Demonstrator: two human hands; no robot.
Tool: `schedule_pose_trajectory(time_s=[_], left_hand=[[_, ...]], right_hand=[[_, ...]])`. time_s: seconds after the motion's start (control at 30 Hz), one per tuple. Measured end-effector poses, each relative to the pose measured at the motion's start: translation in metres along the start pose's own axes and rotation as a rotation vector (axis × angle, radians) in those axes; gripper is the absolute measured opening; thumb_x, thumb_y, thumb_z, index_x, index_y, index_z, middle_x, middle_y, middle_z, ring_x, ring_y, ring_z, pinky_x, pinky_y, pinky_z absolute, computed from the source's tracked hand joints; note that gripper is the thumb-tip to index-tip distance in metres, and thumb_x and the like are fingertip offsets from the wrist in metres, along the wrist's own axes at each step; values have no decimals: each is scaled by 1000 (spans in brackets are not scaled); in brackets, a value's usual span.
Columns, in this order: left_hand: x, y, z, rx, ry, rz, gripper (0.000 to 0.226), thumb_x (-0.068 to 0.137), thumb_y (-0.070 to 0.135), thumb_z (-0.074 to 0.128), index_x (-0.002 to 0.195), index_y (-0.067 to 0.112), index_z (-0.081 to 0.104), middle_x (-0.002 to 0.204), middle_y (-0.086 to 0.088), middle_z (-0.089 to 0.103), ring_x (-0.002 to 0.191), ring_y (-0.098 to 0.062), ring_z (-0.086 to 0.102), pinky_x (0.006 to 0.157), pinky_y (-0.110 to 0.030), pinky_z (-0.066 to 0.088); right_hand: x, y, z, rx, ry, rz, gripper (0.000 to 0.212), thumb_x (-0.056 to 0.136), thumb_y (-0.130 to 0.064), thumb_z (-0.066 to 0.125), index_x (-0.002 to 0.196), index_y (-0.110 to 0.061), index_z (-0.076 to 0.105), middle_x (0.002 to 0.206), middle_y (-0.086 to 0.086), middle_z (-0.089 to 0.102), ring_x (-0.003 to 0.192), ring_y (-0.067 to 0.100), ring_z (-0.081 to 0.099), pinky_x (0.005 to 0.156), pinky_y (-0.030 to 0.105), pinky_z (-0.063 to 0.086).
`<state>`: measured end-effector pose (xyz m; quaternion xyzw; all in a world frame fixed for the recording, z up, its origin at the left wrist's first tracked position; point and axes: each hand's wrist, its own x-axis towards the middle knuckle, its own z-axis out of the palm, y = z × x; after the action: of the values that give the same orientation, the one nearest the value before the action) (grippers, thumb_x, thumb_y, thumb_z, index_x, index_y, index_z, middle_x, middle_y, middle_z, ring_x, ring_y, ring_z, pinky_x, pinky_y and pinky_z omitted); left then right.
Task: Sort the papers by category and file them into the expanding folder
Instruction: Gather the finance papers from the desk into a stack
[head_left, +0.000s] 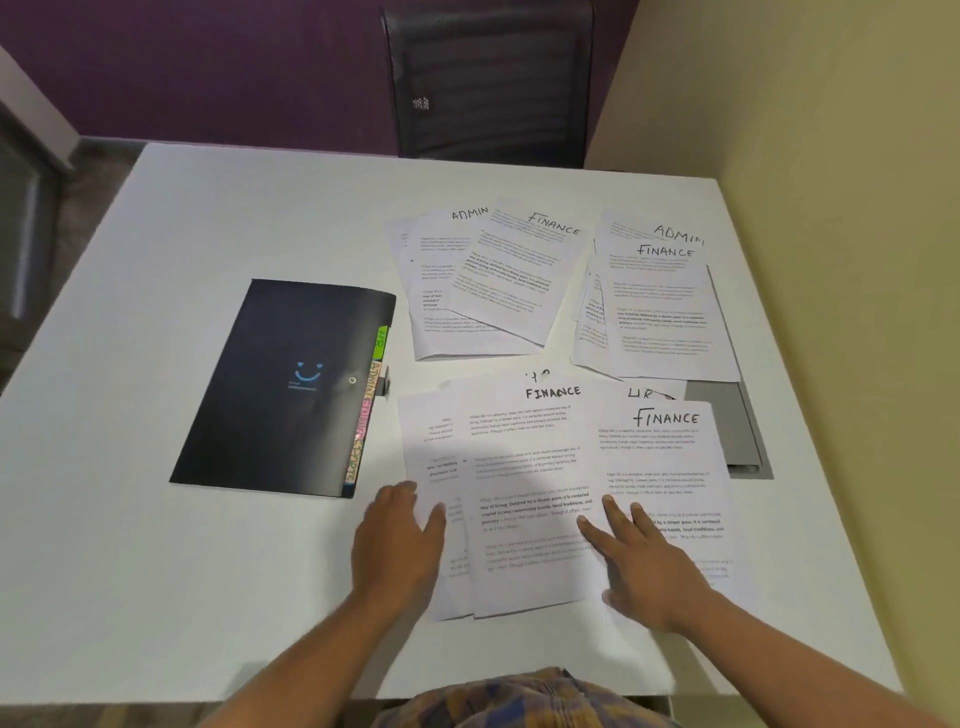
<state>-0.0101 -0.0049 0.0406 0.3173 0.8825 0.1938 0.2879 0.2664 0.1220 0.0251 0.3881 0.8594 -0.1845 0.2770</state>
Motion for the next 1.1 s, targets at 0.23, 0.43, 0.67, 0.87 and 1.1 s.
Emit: schedule_pose_trajectory(time_s=[0.23, 0.43, 0.67, 0.87, 1.1], left_hand=[[-8, 59, 41, -660, -148, -536, 59, 83, 33, 74, 130, 6, 50, 112, -3, 60, 95, -21, 61, 78, -28, 53], [3, 58, 41, -478, -108, -354, 24, 85, 12, 62, 61, 9, 57, 62, -2, 60, 57, -21, 54, 56, -26, 40], [0, 41, 34, -364, -48, -147, 27, 95, 10, 56, 75, 19, 72, 62, 0, 67, 58, -20, 58, 59, -27, 45], [-7, 55, 35, -540, 43, -180, 23, 98, 10, 54, 88, 16, 74, 79, -4, 73, 66, -22, 60, 63, -28, 47], [-6, 71, 46, -727, 22, -239, 24, 95, 4, 58, 85, 20, 72, 77, -4, 69, 61, -16, 54, 69, -27, 44]], right_hand=[[6, 9, 1, 57, -34, -13, 95, 87, -47, 63, 154, -43, -4, 166, -6, -17, 153, 30, -10, 114, 51, 35], [13, 31, 7, 121, -74, -86, 91, 88, -50, 59, 156, -38, 0, 166, -6, -11, 154, 26, -7, 121, 48, 24], [-2, 83, 0, 892, 306, 210, 58, 87, -22, 73, 139, -14, 50, 135, -2, 57, 120, 11, 56, 98, 18, 42], [-25, 130, 4, 770, 411, 582, 51, 89, -24, 68, 136, -9, 53, 136, 11, 57, 120, 29, 57, 96, 40, 48], [-25, 136, 4, 677, 233, 706, 67, 79, -45, 74, 131, -10, 49, 123, 7, 62, 108, 31, 63, 82, 42, 55]])
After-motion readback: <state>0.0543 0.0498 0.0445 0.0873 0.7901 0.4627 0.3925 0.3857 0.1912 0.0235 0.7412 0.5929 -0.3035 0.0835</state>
